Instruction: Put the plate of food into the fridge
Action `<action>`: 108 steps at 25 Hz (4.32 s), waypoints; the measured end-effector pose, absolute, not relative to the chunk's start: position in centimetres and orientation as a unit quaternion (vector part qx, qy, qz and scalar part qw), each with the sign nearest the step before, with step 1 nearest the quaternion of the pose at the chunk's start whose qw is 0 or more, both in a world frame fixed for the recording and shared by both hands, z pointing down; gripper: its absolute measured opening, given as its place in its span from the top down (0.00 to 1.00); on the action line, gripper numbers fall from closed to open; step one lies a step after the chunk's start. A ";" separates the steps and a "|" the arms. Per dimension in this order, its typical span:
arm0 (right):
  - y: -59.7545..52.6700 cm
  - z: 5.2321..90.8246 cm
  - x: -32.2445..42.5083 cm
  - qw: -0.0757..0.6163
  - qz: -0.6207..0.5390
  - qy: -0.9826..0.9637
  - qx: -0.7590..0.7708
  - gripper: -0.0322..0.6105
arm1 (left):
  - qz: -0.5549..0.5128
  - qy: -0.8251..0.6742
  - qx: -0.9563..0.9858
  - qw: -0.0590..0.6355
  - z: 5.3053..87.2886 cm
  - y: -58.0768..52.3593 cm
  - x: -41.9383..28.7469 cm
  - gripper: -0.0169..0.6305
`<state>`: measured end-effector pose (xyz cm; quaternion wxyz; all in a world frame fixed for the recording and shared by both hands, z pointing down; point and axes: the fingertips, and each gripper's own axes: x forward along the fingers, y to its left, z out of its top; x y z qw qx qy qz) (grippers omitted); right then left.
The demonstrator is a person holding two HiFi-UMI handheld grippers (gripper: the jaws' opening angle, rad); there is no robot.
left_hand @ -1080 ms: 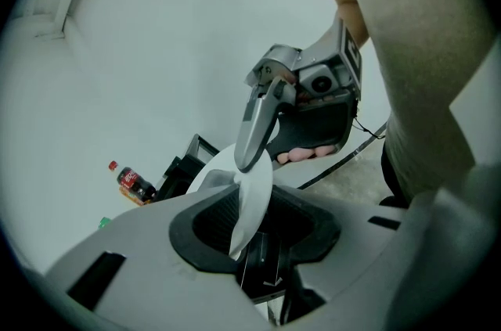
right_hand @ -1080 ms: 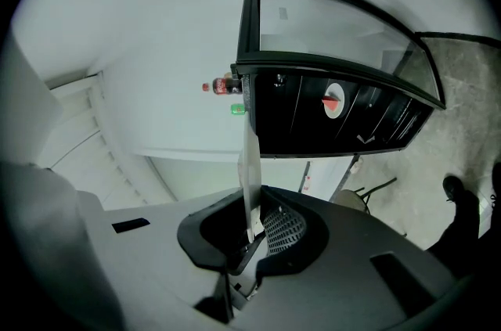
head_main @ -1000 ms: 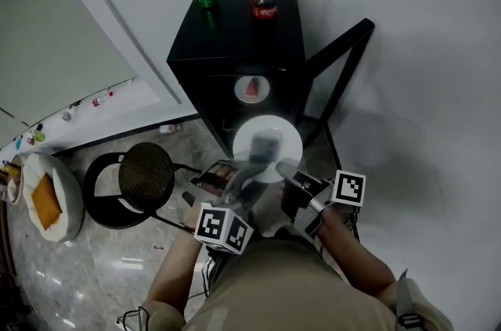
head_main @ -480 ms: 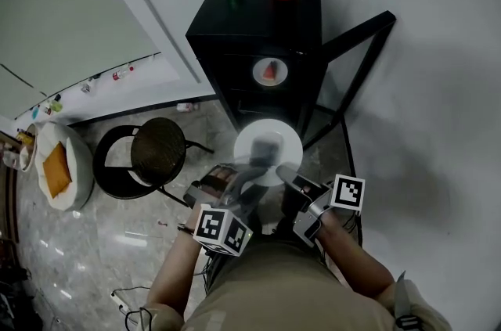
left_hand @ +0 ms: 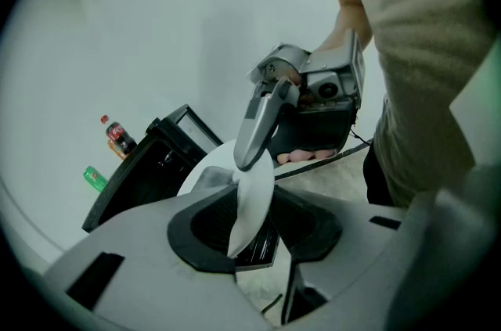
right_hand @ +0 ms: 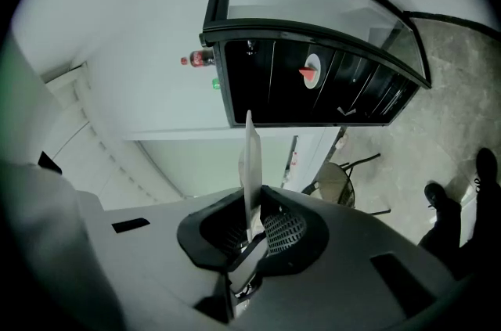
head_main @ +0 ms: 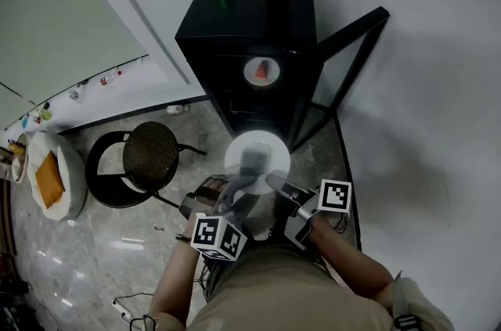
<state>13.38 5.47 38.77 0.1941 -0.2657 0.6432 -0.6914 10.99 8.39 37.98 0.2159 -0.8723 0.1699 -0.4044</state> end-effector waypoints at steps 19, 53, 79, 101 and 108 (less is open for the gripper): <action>1.5 42.6 1.2 0.205 -0.700 0.622 -0.284 0.89 | -0.386 0.147 -0.890 0.193 41.4 4.3 -1.5 0.79; -2.3 55.3 3.2 0.196 -0.719 0.587 -0.317 0.89 | -0.394 0.112 -0.904 0.125 54.5 0.5 0.7 0.78; -5.1 73.4 6.2 0.174 -0.718 0.583 -0.337 0.89 | -0.400 0.122 -0.905 0.078 72.2 -1.9 3.4 0.77; -9.7 81.7 5.9 0.158 -0.699 0.603 -0.352 0.89 | -0.398 0.171 -0.900 0.052 80.4 -6.4 1.6 0.77; -11.8 83.3 6.6 0.163 -0.696 0.593 -0.370 0.89 | -0.417 0.161 -0.890 0.090 82.2 -8.6 2.1 0.77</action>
